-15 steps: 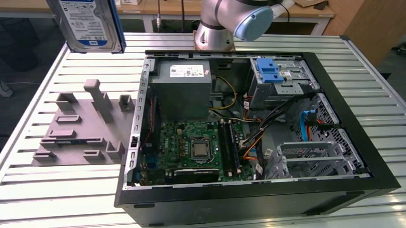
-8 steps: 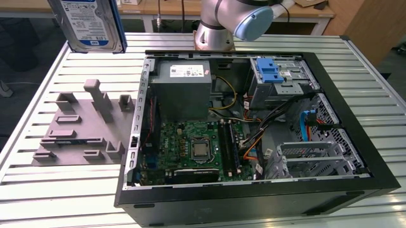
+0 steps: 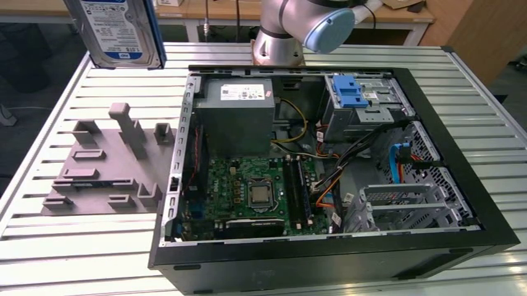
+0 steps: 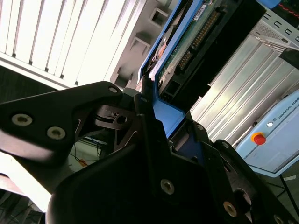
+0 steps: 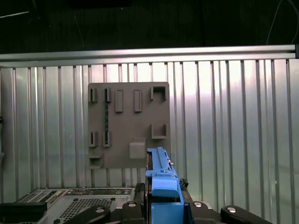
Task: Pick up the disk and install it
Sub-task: 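Pick up the disk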
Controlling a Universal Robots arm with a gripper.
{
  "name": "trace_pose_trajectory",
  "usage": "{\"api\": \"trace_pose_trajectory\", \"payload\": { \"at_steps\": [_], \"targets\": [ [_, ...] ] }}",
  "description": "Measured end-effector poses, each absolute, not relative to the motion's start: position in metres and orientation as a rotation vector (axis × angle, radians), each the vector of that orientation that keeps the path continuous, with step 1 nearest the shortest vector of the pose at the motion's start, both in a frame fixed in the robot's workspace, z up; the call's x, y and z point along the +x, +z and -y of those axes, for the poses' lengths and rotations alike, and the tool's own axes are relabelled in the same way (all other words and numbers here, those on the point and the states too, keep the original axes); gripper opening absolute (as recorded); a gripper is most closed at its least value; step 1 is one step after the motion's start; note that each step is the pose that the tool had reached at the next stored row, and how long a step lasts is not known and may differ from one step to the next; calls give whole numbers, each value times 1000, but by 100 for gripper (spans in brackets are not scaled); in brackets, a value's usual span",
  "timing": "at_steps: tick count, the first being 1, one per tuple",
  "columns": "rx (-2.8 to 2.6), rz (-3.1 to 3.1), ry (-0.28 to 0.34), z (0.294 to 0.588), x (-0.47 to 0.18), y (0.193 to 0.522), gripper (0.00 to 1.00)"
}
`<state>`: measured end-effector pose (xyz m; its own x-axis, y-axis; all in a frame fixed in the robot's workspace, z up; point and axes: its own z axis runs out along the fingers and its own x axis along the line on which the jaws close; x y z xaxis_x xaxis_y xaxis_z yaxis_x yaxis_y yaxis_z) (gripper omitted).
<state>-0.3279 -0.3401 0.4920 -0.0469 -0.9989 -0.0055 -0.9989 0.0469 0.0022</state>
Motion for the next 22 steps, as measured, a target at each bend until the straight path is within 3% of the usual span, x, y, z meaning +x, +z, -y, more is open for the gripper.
{"api": "trace_pose_trajectory", "payload": {
  "at_steps": [22],
  "targets": [
    [-2167, -2271, 8, 340, -323, 492, 36]
  ]
}}
